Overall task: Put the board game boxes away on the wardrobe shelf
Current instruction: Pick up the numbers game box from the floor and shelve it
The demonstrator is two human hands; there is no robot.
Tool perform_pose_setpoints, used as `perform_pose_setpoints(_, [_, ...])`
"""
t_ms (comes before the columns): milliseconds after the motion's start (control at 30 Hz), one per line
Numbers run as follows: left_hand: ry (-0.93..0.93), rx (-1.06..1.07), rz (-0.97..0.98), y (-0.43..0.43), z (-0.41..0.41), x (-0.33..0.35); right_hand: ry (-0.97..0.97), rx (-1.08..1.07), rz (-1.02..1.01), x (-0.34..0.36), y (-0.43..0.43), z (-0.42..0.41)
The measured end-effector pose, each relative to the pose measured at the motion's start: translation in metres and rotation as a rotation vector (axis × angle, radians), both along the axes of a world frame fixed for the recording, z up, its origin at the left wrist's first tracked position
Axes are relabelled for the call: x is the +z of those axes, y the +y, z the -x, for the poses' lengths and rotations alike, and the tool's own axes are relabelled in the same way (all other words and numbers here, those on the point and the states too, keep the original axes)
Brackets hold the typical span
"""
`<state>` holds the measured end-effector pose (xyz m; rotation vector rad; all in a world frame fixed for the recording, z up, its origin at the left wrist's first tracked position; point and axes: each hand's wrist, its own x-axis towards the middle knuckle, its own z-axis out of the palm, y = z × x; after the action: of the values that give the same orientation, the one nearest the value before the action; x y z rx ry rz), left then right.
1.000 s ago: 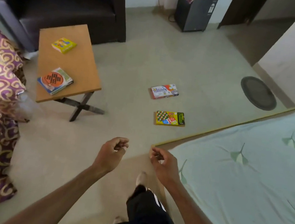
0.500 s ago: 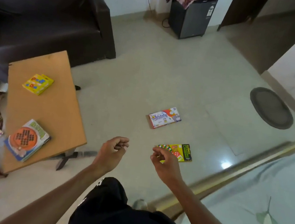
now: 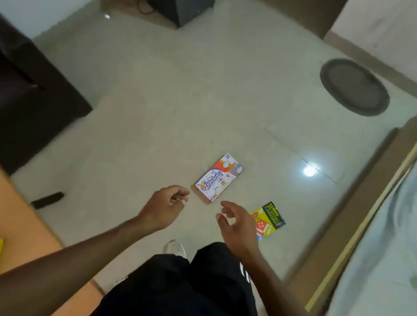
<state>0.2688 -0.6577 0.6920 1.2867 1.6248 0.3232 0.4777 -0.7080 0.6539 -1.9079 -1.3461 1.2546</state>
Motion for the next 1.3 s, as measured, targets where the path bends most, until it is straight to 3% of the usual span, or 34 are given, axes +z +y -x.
perform_pose_setpoints(167, [0.073, -0.203, 0.096, 0.116, -0.016, -0.063, -0.032, -0.160, 0.079, -0.060, 0.082, 0.011])
perform_pose_setpoints(300, [0.108, -0.246, 0.146, 0.184, -0.035, -0.144, -0.036, -0.119, 0.177, -0.145, 0.137, 0.017])
perform_pose_setpoints(667, [0.296, -0.541, 0.327, 0.311, -0.048, -0.543, -0.051, -0.376, 0.492, -0.515, 0.243, 0.031])
perform_pose_setpoints(767, [0.356, -0.635, 0.343, 0.321, -0.040, -0.631, -0.040, -0.498, 0.536, -0.598, 0.253, 0.038])
perform_pose_setpoints(867, [0.378, -0.589, 0.410, 0.325, -0.041, -0.688, -0.025, -0.624, 0.518, -0.653, 0.257, 0.045])
perform_pose_setpoints(1067, [0.226, -0.487, 0.446, 0.330, -0.039, -0.746, 0.036, -0.779, 0.445, -0.668, 0.264, 0.051])
perform_pose_setpoints(1300, [0.110, -0.536, 0.345, 0.355, -0.069, -0.606, 0.111, -0.861, 0.317, -0.560, 0.270, 0.037])
